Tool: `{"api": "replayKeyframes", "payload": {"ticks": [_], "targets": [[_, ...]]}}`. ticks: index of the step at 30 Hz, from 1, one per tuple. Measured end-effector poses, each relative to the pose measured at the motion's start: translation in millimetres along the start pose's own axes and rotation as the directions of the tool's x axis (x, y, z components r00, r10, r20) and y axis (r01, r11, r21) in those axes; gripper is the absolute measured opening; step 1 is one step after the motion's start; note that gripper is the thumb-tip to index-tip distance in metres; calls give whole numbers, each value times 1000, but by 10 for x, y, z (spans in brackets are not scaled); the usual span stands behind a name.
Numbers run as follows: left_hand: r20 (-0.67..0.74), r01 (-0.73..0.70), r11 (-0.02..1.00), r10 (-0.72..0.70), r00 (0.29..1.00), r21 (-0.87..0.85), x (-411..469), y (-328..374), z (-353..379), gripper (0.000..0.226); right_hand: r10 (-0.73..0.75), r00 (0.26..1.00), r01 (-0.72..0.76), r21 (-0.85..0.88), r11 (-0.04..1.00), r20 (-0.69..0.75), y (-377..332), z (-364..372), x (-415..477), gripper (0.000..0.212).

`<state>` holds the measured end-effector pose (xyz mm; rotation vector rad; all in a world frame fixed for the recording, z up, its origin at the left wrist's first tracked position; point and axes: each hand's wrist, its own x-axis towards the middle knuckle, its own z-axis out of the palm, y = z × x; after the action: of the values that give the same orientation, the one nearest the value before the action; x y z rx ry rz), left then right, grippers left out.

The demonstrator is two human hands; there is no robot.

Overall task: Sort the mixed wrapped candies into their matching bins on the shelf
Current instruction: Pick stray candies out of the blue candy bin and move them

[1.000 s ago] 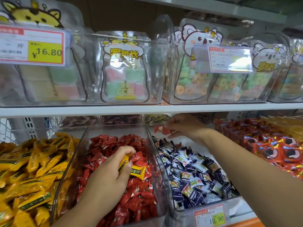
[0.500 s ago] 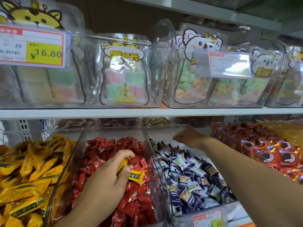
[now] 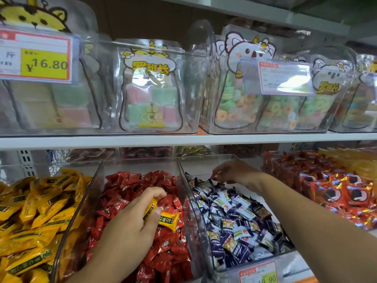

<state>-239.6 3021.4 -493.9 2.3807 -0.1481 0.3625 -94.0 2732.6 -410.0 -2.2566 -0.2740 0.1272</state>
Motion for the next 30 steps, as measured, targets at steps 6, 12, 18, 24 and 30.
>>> {"api": "replayKeyframes", "payload": {"ticks": [6, 12, 18, 24, 30], "targets": [[-213, -154, 988, 147, 966, -18, -166, 346, -75, 35, -98, 989, 58, 326, 944, 109, -381, -5, -264, 22], [-218, -167, 984, 150, 964, -62, -141, 317, -69, 32, -198, 962, 163, 189, 968, 186, -772, 151, -331, 18], [-209, -123, 991, 110, 972, -47, -135, 340, -53, 37, 211, 936, -15, -566, 824, 283, -297, -110, -457, 50], [-207, -135, 988, 117, 971, -73, -105, 323, -33, 37, 220, 896, -90, -327, 941, 386, -150, -2, -433, 63], [-210, -142, 988, 125, 970, -68, -88, 313, -41, 36, 52, 994, -34, -178, 984, 98, 9, -47, -398, 21]]}}
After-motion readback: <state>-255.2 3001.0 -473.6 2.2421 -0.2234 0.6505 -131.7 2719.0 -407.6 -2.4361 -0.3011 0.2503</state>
